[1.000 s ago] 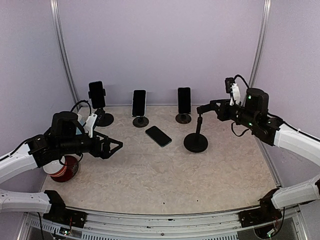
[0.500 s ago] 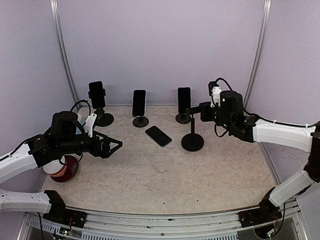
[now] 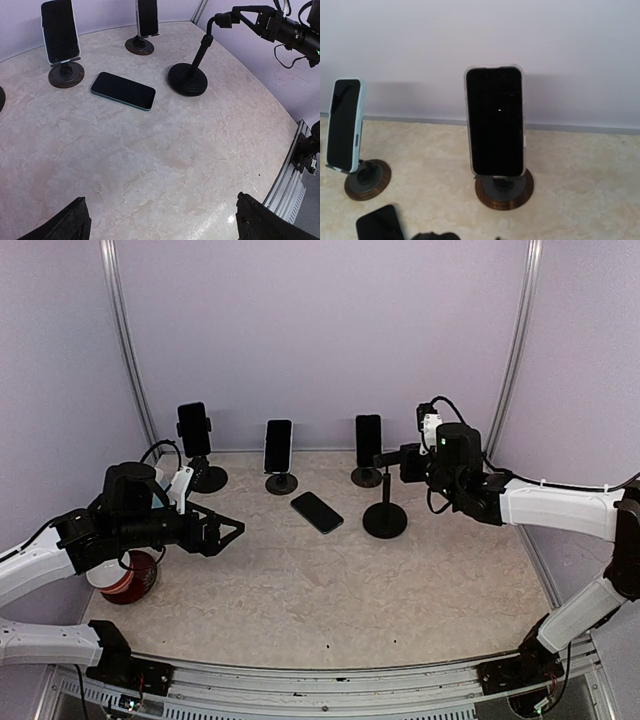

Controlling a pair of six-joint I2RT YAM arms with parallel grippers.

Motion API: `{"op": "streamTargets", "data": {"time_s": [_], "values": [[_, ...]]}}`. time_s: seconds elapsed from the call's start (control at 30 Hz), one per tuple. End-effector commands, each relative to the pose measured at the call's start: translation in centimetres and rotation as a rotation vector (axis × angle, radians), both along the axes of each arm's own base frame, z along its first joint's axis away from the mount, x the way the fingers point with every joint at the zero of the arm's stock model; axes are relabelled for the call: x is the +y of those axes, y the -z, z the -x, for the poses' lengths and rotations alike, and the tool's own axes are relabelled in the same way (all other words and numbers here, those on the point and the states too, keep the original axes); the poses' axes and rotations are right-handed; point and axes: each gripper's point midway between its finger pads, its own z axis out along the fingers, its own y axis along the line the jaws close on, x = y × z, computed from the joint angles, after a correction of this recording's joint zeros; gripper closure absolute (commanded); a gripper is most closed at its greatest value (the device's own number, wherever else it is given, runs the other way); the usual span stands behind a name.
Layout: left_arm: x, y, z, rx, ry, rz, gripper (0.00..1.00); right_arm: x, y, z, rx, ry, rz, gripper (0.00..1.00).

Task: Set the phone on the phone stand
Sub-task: Place the phone stand at the center of the board, then pick up the phone at the center of the board.

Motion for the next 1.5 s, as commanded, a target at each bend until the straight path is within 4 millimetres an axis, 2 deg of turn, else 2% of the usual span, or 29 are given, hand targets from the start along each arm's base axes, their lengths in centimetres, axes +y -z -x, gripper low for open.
{"op": "streamTargets", "data": {"time_s": [0.0, 0.17, 0.43, 0.6, 0.7, 0.77, 0.9, 1.07, 1.13, 1.23, 1.47], "values": [[0.2, 0.2, -0.3, -0.011, -0.01, -0.006, 0.01, -0.5, -4.0, 0.0, -0.113, 0.025, -0.077, 0.99], [0.3, 0.0, -0.3, -0.016, -0.012, -0.006, 0.01, -0.9, -3.3, 0.2, -0.101, 0.043, -0.075, 0.97], [0.3, 0.0, -0.2, -0.017, -0.009, -0.004, 0.01, -1.7, -2.9, 0.6, -0.092, 0.069, -0.069, 0.77], [0.3, -0.1, -0.2, -0.018, -0.012, -0.002, 0.01, -2.2, -3.6, 1.0, -0.098, 0.075, -0.066, 0.61], [0.3, 0.0, -0.2, -0.017, -0.013, -0.004, 0.01, -2.4, -4.5, 1.4, -0.106, 0.07, -0.071, 0.56], [0.4, -0.1, -0.2, -0.019, -0.014, -0.003, 0.01, -2.2, -5.5, 1.7, -0.114, 0.047, -0.072, 0.49], [0.4, -0.1, -0.2, -0.021, -0.014, -0.002, 0.01, -0.7, -7.3, 2.3, -0.108, -0.048, -0.051, 0.32], [0.4, -0.1, -0.3, -0.02, -0.018, -0.003, 0.01, 2.2, -8.6, 2.6, -0.087, -0.145, -0.01, 0.2], [0.5, -0.1, -0.4, -0.02, -0.02, -0.004, 0.01, 3.7, -9.2, 2.6, -0.081, -0.18, 0.001, 0.18], [0.5, 0.0, -0.4, -0.018, -0.023, -0.006, 0.01, 6.4, -9.0, 2.4, -0.046, -0.243, 0.025, 0.18], [0.6, 0.1, -0.5, -0.016, -0.027, -0.012, 0.01, 12.5, -7.3, 1.5, 0.06, -0.331, 0.131, 0.16]]}}
